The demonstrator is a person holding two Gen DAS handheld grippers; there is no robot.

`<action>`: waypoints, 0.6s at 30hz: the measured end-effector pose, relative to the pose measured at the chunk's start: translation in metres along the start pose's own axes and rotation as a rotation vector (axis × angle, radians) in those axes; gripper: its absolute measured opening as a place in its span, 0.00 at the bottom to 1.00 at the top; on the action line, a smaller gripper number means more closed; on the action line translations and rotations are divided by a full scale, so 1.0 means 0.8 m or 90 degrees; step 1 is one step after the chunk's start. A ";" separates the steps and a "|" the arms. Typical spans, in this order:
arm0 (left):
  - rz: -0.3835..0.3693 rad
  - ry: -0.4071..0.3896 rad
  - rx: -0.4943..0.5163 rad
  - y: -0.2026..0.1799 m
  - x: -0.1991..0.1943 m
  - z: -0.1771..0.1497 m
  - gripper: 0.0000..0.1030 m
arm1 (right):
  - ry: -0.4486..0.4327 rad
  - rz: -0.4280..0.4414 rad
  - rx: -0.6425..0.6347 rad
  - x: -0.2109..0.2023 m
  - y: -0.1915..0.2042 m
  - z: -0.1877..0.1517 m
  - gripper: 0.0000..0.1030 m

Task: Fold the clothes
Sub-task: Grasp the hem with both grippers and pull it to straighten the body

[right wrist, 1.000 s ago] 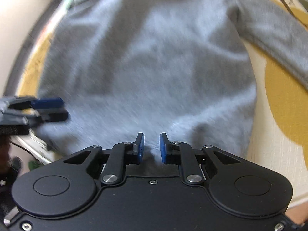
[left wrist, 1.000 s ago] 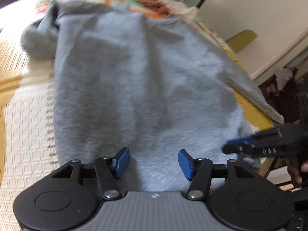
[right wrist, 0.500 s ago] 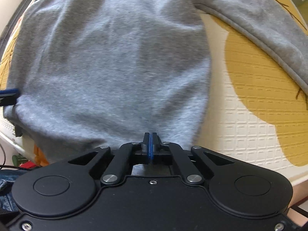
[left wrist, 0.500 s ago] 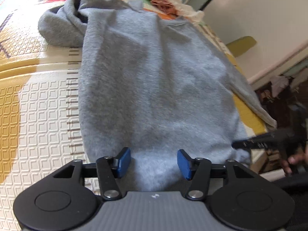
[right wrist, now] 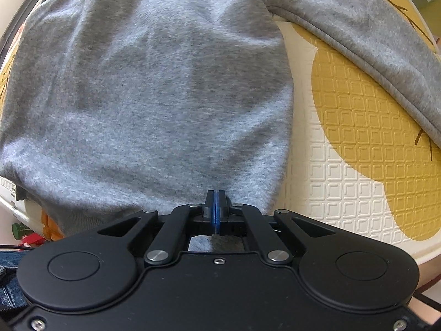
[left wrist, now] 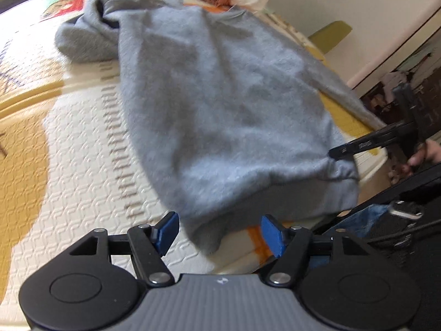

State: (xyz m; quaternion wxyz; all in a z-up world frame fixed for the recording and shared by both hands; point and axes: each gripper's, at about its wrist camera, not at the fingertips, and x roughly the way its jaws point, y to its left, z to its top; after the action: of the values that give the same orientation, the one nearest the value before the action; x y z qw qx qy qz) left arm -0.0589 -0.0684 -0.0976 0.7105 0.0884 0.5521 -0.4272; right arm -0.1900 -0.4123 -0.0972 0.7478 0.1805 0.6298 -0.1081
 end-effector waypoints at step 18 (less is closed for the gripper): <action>0.117 0.001 0.070 -0.024 0.047 -0.018 0.28 | -0.009 -0.011 -0.014 -0.011 0.018 0.001 0.00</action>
State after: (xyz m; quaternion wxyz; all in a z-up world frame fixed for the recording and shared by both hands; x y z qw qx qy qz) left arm -0.0813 -0.0910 -0.1286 0.7402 0.1780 0.5181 -0.3898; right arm -0.1851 -0.4002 -0.0865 0.7532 0.1660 0.6271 -0.1092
